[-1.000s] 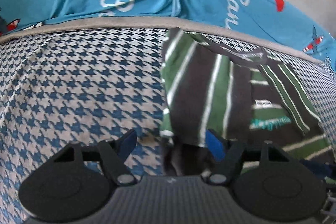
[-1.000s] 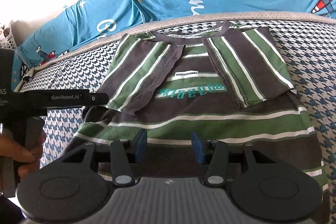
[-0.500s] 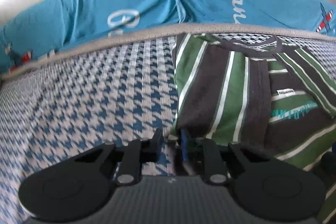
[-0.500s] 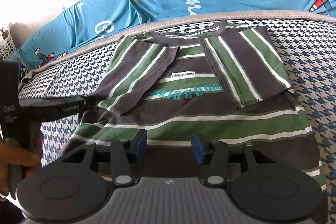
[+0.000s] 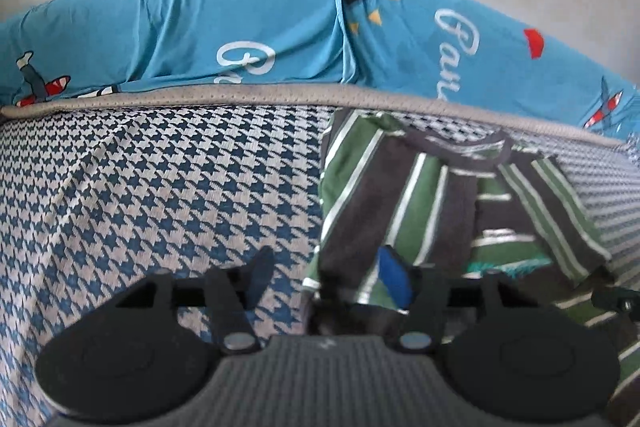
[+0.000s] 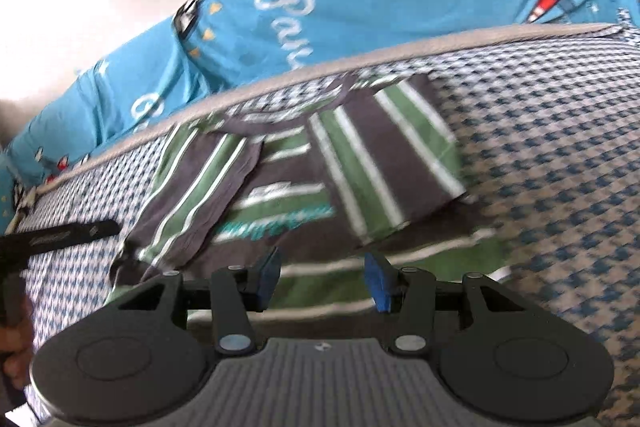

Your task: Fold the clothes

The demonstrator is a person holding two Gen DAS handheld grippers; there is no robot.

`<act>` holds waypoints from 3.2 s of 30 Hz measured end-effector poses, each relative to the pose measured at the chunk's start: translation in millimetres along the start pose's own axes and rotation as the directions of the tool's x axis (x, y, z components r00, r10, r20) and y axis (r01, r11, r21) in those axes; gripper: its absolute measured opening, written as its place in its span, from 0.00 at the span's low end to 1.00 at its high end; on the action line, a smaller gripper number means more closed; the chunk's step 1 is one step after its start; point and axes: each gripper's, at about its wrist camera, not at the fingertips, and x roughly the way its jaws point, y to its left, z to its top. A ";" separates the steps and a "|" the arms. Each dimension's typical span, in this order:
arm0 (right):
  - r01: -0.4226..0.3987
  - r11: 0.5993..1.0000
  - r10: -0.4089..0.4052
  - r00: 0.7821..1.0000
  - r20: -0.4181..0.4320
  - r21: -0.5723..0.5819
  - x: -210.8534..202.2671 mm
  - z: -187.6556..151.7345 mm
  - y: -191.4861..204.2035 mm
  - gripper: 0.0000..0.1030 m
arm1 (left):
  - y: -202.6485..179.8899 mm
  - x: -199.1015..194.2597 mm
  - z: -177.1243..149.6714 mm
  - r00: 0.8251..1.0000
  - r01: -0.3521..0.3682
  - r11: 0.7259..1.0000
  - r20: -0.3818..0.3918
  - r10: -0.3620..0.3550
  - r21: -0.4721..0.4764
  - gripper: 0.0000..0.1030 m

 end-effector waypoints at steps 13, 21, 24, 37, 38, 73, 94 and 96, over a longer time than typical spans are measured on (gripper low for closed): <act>0.040 0.987 -0.043 0.999 0.015 0.154 20.5 32.0 -60.3 0.44 | -8.1 7.5 -6.6 0.999 0.003 1.000 -0.041 -0.004 -0.019 0.81; 0.015 0.976 -0.017 1.000 0.009 0.216 48.3 37.8 -90.2 0.44 | -5.7 11.8 -4.5 0.998 0.011 0.999 -0.056 -0.013 -0.035 0.81; -0.006 0.972 0.006 1.000 -0.002 0.237 59.3 36.3 -99.8 0.44 | -4.1 12.9 -4.4 0.998 0.007 0.999 -0.059 -0.009 -0.042 0.83; -0.016 0.995 0.010 0.998 0.065 0.094 73.3 36.9 -92.7 0.13 | -3.1 14.7 -4.2 0.998 0.003 0.999 -0.067 -0.006 -0.043 0.84; -0.020 0.995 0.013 0.997 0.069 0.101 72.2 37.3 -92.2 0.11 | -2.7 14.7 -3.9 0.998 0.002 0.999 -0.068 -0.006 -0.046 0.84; -0.168 0.934 0.218 0.967 0.131 -0.316 67.4 23.1 78.1 0.10 | 66.3 2.4 -9.3 0.996 -0.050 0.989 -0.084 0.039 -0.137 0.87; -0.065 0.996 0.075 0.977 0.198 -0.055 -35.7 46.6 -34.6 0.32 | -0.9 -32.5 -11.6 0.997 0.060 0.995 -0.050 -0.064 -0.078 0.95; -0.057 0.998 0.062 0.980 0.188 -0.028 -38.8 46.2 -43.7 0.33 | -2.1 -34.8 -13.0 0.996 0.066 0.994 -0.053 -0.071 -0.086 0.95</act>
